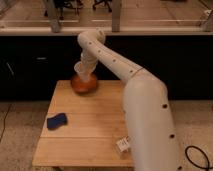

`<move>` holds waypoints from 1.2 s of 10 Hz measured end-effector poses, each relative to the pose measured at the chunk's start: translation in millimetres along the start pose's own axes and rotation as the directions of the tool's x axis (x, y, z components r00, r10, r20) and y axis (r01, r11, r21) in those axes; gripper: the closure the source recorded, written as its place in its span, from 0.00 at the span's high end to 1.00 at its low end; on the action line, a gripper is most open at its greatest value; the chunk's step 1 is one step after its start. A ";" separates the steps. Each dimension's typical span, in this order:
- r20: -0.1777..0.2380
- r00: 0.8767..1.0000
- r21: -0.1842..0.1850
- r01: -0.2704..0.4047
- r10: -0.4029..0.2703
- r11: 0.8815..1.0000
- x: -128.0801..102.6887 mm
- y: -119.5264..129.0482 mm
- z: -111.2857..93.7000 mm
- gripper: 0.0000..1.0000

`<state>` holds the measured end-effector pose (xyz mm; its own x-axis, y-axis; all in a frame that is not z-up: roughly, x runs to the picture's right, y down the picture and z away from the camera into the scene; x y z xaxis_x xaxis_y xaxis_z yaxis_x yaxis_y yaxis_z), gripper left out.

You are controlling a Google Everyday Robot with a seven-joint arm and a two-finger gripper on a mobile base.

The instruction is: Place the ceramic cup in the ceramic bowl

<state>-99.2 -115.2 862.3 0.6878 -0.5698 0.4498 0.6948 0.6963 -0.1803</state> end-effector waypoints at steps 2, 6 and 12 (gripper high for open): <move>0.016 1.000 -0.001 0.011 -0.011 1.000 0.1 -2.5 9.1 0.00; 0.058 0.998 -0.005 0.030 -0.030 1.000 -1.0 -0.2 37.3 0.00; 0.083 0.995 -0.020 0.056 -0.054 0.998 2.7 10.1 74.0 0.00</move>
<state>-105.8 -77.4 926.5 0.6293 -0.5684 0.5300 0.7363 0.6544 -0.1724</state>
